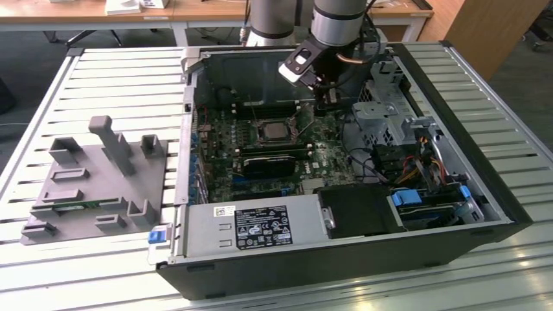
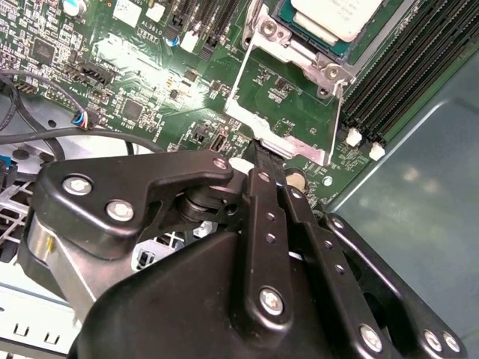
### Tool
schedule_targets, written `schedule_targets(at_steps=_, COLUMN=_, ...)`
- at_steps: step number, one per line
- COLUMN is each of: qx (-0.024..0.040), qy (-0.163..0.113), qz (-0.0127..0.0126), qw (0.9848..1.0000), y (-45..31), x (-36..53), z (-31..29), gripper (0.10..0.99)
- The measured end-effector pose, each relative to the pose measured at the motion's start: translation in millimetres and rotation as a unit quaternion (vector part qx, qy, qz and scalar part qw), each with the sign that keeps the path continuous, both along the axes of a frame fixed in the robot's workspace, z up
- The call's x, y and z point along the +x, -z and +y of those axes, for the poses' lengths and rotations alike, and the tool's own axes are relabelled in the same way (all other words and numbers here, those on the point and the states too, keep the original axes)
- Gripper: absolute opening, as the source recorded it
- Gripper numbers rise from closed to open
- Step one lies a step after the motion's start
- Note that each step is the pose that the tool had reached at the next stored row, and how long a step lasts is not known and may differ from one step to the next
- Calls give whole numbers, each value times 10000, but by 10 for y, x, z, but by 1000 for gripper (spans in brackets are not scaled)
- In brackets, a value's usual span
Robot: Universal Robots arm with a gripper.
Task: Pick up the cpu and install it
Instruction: 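Close the cpu cover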
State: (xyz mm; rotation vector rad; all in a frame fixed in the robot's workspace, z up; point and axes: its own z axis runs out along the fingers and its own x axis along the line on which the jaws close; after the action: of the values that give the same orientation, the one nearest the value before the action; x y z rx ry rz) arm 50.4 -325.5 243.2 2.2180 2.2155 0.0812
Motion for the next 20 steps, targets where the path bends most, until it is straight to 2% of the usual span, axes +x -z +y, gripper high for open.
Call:
schedule_targets(at_steps=11, qx=0, qy=0, qz=0, qw=10000, y=0, x=-29, z=0, gripper=106)
schedule_targets(at_steps=20, qx=0, qy=0, qz=0, qw=10000, y=1, x=-86, z=0, gripper=106)
